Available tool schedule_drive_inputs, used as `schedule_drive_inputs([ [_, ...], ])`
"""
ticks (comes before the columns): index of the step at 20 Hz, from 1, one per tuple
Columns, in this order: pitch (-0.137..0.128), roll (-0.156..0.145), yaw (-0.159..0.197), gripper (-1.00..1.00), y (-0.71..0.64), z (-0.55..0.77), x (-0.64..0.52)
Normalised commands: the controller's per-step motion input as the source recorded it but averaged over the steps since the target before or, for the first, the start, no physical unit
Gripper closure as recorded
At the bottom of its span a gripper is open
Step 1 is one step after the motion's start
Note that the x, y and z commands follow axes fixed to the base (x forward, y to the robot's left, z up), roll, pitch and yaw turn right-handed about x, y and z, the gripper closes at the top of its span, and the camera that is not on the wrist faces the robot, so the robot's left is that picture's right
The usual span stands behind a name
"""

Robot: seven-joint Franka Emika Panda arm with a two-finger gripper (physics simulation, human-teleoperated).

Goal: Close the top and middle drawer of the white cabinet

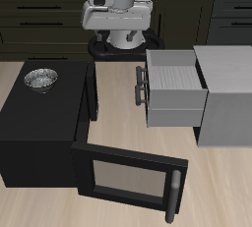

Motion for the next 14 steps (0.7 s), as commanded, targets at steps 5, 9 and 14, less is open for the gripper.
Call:
schedule_drive_inputs([
  [5, 0.018, 0.012, 0.175, -1.0, -0.06, 0.0, 0.2],
  [9, 0.034, 0.016, 0.216, -1.0, -0.01, -0.14, 0.21],
  [14, -0.008, 0.006, 0.173, -1.0, -0.04, 0.0, 0.16],
])
